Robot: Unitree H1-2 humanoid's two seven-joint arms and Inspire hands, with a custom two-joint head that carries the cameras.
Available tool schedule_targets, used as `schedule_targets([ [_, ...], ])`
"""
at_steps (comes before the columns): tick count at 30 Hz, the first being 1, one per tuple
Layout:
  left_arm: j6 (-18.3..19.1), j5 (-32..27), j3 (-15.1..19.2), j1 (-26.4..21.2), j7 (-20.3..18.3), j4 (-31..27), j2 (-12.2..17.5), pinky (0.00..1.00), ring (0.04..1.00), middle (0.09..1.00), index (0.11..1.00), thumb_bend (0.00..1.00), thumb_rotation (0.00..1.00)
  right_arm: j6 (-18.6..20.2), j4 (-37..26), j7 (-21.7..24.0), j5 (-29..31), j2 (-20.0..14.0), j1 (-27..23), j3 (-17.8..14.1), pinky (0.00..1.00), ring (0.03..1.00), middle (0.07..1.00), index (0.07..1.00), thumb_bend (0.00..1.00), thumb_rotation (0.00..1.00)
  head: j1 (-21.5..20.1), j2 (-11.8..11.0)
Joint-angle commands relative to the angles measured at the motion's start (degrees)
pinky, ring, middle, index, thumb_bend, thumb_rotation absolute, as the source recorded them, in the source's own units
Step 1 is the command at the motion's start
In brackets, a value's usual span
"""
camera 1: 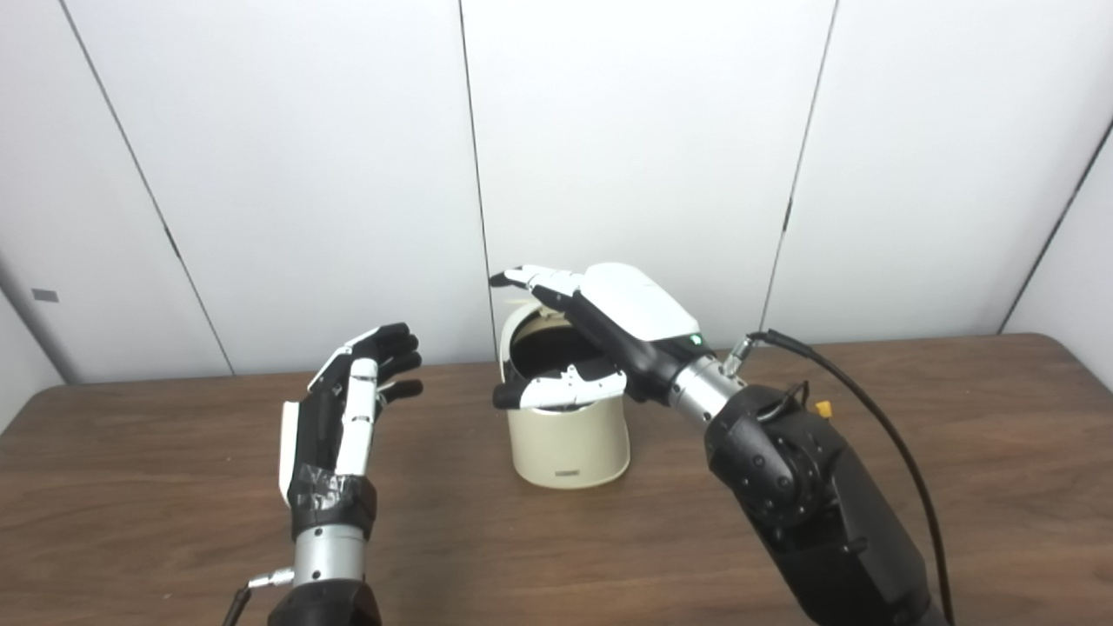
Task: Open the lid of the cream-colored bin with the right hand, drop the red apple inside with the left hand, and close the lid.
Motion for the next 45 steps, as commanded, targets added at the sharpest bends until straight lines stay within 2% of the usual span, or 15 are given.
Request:
schedule_targets([
  [1,-0.5,-0.5,-0.1,-1.7,-0.5,-1.7,0.2,0.64,0.716,0.715,0.696,0.34,0.73,0.5,-2.7,-0.9,0.2,0.9,-1.0,-0.6,0.81,0.876,0.891,0.862,0.86,0.92,0.0,0.0],
  [9,0.8,-0.9,0.1,-1.6,-0.5,-3.2,0.5,0.65,0.718,0.718,0.695,0.36,0.73,3.4,-6.1,0.7,-0.2,1.5,1.3,-0.2,0.81,0.87,0.886,0.857,0.86,0.92,-0.1,1.1],
  [19,3.7,-0.2,-0.5,-1.3,-0.2,-6.5,0.5,0.65,0.723,0.725,0.695,0.37,0.73,5.5,-7.4,2.8,0.7,0.9,3.0,-0.3,0.79,0.86,0.872,0.847,0.86,0.91,0.7,3.3],
  [25,5.7,0.5,-1.1,-1.1,0.3,-8.1,-0.1,0.66,0.719,0.723,0.697,0.4,0.73,6.8,-5.0,3.6,1.4,0.2,4.2,-0.4,0.8,0.863,0.875,0.853,0.85,0.9,1.1,3.8],
  [30,6.7,0.7,-1.3,-1.1,0.6,-9.0,-0.4,0.66,0.718,0.723,0.697,0.4,0.72,6.5,-1.1,2.3,2.2,-0.3,4.4,-0.7,0.8,0.865,0.877,0.854,0.85,0.92,1.3,4.5],
  [45,8.5,1.3,-1.4,-1.5,0.7,-10.2,-0.8,0.66,0.719,0.728,0.703,0.4,0.74,8.4,2.0,2.5,2.0,-1.6,5.3,1.0,0.79,0.869,0.875,0.841,0.85,0.9,1.6,5.0],
])
